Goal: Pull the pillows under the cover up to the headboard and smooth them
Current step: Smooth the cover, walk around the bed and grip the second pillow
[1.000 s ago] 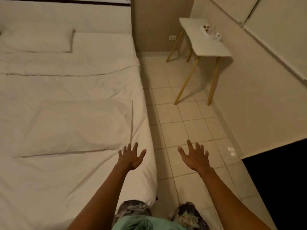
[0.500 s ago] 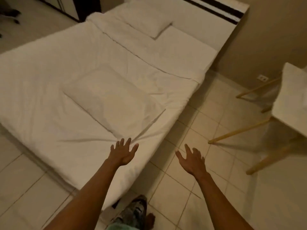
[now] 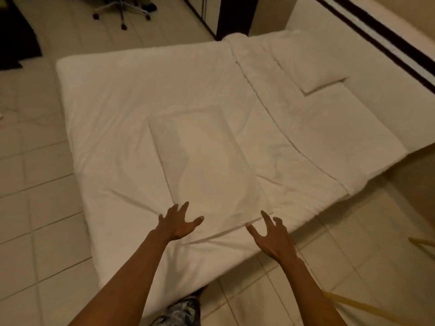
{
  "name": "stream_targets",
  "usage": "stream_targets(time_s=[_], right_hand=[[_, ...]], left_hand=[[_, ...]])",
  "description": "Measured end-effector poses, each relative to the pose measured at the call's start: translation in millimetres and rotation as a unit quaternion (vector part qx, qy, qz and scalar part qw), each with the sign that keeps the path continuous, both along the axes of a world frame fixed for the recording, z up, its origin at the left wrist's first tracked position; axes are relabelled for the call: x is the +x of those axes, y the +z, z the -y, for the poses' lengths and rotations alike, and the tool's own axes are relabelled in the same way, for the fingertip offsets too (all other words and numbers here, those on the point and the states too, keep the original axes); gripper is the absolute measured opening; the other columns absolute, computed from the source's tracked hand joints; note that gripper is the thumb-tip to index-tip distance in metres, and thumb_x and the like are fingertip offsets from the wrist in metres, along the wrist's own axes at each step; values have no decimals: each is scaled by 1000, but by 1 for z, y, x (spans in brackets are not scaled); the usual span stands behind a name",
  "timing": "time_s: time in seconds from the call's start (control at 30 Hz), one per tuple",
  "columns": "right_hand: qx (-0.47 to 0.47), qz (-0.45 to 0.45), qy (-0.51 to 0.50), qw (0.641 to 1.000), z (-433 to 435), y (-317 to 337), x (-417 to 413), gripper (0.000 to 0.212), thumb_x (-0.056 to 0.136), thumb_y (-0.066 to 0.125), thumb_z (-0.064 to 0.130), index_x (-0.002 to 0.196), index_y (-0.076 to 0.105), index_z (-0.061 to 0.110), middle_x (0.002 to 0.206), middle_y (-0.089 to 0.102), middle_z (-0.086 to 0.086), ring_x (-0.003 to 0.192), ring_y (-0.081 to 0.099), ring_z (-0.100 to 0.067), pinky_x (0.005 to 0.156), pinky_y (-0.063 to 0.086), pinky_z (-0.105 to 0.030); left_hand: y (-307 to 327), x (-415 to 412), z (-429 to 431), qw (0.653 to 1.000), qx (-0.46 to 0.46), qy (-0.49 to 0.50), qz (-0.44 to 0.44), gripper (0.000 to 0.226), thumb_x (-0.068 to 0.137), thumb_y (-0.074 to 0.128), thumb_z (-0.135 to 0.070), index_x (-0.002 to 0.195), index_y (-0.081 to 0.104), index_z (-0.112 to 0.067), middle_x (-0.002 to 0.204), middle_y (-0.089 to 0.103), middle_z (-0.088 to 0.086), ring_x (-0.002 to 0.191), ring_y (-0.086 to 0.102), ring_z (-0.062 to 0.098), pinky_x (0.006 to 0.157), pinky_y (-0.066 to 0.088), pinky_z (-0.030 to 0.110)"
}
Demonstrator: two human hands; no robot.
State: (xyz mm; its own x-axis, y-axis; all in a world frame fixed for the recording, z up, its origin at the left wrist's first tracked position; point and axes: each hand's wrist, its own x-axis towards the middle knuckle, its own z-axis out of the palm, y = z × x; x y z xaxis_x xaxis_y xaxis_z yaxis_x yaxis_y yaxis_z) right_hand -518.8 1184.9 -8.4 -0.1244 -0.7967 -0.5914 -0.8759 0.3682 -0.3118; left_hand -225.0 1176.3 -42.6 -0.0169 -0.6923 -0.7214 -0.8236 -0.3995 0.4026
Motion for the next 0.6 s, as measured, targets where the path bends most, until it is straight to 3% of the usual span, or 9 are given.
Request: stream_targets(time_s=[0.33, 0.47, 0.6], right_hand=[[-1, 5, 150, 989, 196, -34, -6, 96, 75, 47, 88, 156, 18, 46, 164, 17, -6, 149, 26, -32, 115, 35, -49], [18, 10, 241, 970, 297, -92, 8, 104, 65, 53, 92, 154, 17, 51, 165, 14, 0, 148, 28, -29, 113, 38, -50], [-24, 53, 307, 950, 399, -180, 47, 116, 56, 56, 97, 154, 10, 54, 168, 6, 1, 153, 15, -28, 120, 27, -53]], left_hand=[[-31, -1, 123, 995, -36, 96, 7, 104, 81, 47, -82, 160, 2, -31, 169, 1, 7, 156, 0, 22, 125, 1, 51], [-75, 3, 184, 991, -74, 104, 43, 116, 73, 50, -88, 160, -3, -33, 169, -5, 5, 156, -9, 23, 125, -6, 51], [-138, 21, 251, 988, -109, 88, 65, 128, 58, 52, -97, 156, -13, -44, 167, -19, -4, 154, -18, 22, 122, -12, 57]])
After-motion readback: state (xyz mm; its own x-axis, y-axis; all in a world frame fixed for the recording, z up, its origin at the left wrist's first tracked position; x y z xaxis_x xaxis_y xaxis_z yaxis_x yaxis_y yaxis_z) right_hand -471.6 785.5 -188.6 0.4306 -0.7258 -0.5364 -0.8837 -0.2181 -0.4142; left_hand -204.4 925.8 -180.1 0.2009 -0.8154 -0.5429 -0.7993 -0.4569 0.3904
